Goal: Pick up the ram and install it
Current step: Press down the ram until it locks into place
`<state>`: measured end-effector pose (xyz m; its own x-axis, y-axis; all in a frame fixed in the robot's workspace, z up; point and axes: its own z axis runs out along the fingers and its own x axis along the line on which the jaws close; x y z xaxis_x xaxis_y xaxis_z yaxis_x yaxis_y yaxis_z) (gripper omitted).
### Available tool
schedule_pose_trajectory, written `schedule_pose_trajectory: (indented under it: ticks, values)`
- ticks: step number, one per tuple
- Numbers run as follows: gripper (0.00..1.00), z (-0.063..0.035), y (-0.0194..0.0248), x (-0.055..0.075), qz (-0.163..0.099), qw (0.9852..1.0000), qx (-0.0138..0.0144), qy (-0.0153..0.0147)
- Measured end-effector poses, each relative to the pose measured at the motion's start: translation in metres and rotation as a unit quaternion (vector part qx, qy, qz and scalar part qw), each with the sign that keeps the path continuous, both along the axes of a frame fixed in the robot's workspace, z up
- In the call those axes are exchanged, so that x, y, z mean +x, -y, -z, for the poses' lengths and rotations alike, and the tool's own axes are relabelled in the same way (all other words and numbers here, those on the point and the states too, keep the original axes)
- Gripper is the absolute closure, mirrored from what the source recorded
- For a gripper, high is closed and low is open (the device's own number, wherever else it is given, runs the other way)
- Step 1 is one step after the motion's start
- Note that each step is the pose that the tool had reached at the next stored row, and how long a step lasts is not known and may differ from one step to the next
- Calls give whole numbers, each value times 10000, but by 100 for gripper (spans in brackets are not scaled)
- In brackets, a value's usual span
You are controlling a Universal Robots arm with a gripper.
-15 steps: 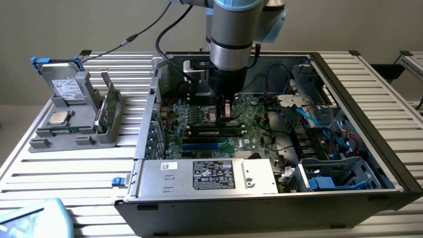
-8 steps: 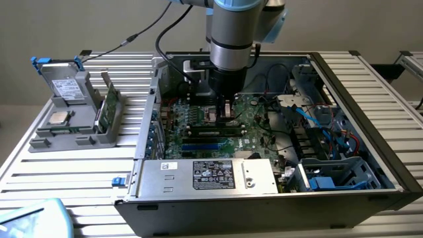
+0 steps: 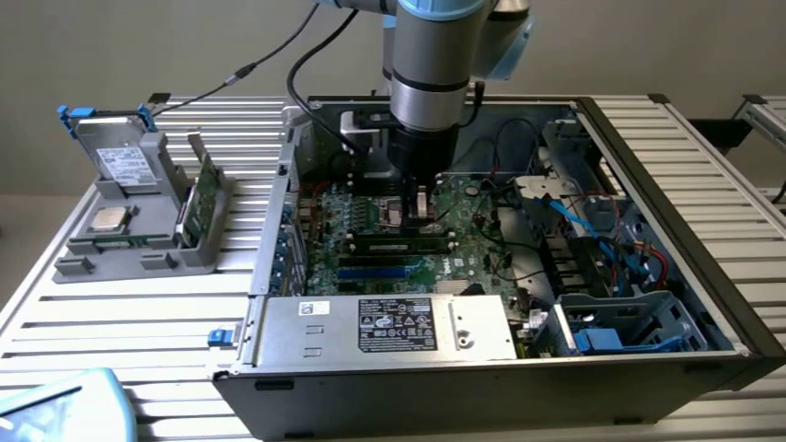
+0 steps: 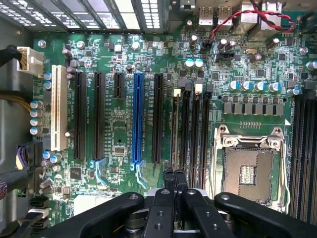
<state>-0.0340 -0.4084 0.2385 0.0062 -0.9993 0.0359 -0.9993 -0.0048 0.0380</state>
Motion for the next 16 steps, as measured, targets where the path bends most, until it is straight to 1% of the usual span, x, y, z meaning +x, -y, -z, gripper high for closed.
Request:
schedule_pose_trajectory:
  ticks: [4, 7, 12, 16]
  values:
    - [89, 1, 0, 0, 316, 9995, 0, 0]
    - [89, 1, 0, 0, 553, 9985, 0, 0]
    - [89, 1, 0, 0, 937, 9956, 0, 0]
    - [89, 0, 0, 0, 1226, 9925, 1, 0]
